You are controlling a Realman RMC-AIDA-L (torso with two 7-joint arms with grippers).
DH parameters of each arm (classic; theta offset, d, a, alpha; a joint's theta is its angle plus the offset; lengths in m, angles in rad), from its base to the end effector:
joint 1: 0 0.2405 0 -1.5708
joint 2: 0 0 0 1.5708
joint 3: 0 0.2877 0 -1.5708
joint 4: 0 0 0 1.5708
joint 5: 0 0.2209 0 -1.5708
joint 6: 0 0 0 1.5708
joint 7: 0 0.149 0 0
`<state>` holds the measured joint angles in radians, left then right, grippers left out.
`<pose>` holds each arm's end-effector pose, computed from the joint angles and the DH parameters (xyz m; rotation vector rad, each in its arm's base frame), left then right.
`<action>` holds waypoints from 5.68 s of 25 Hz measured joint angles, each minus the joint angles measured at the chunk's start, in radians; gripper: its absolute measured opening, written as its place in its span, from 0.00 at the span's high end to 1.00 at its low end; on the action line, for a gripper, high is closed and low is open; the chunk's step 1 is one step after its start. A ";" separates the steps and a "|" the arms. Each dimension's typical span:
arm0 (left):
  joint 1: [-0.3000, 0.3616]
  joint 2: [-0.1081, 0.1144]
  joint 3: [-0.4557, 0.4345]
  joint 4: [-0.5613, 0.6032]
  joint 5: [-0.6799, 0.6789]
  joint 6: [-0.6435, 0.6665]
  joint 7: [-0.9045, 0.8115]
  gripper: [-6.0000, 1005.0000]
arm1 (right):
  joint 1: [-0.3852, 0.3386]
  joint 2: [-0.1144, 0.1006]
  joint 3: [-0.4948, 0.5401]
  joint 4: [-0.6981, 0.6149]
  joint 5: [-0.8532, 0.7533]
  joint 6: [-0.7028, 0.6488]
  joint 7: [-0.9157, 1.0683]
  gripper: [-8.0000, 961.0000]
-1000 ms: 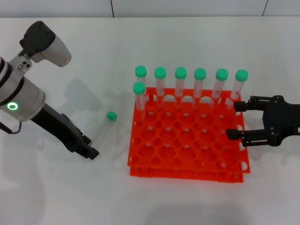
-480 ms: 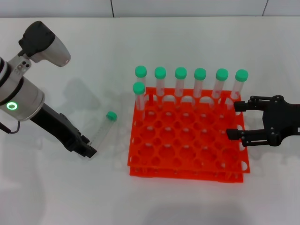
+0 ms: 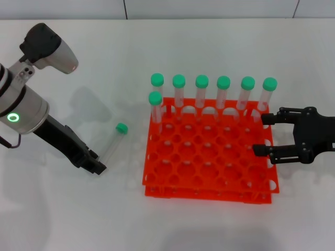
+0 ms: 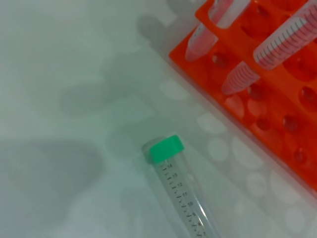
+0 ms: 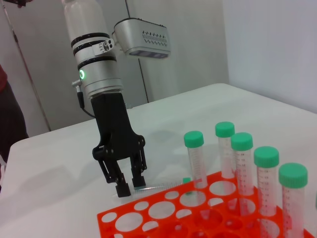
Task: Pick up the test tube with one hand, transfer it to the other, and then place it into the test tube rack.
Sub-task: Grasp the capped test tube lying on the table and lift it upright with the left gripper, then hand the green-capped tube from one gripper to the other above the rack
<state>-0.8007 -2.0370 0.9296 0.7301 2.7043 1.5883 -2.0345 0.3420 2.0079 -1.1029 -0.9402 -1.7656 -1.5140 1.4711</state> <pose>-0.2757 0.3903 -0.0235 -2.8699 -1.0101 0.5494 0.2867 0.3313 0.0024 -2.8135 0.4475 0.5518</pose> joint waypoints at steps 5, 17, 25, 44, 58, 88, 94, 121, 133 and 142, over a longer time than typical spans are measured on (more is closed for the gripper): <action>0.000 0.000 0.000 0.000 0.000 0.000 -0.002 0.61 | 0.000 0.000 0.000 0.005 0.000 0.000 0.000 0.15; 0.001 0.000 -0.006 0.000 -0.001 -0.003 -0.017 0.69 | -0.002 0.000 0.000 0.008 0.000 -0.001 0.000 0.15; 0.008 0.000 -0.005 -0.006 0.000 -0.013 -0.018 0.73 | -0.002 0.000 0.000 0.008 0.003 -0.006 0.000 0.15; 0.009 0.001 -0.006 -0.008 -0.008 -0.013 -0.022 0.75 | -0.003 0.000 0.000 0.007 0.003 -0.004 0.000 0.15; 0.037 0.019 -0.050 0.005 -0.084 -0.015 -0.009 0.81 | -0.007 0.000 0.014 0.008 0.003 -0.002 -0.003 0.15; 0.216 -0.015 -0.332 0.194 -0.799 -0.117 0.335 0.81 | 0.005 0.000 0.028 0.009 0.050 0.023 -0.026 0.15; 0.164 -0.035 -0.231 0.126 -0.910 -0.165 0.402 0.81 | 0.006 0.000 0.039 0.006 0.056 0.025 -0.028 0.15; 0.054 -0.032 0.025 -0.035 -0.934 -0.096 0.524 0.81 | 0.009 -0.001 0.104 -0.004 0.070 0.033 -0.055 0.15; 0.052 -0.033 0.026 -0.101 -0.930 -0.095 0.554 0.81 | 0.012 0.001 0.156 -0.028 0.077 0.031 -0.059 0.15; 0.051 -0.036 0.036 -0.122 -0.924 -0.097 0.564 0.81 | 0.008 0.000 0.180 -0.045 0.115 0.032 -0.056 0.15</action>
<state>-0.7497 -2.0726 0.9655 0.6082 1.7805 1.4917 -1.4703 0.3503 2.0081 -0.9228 -0.9854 -1.6508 -1.4819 1.4151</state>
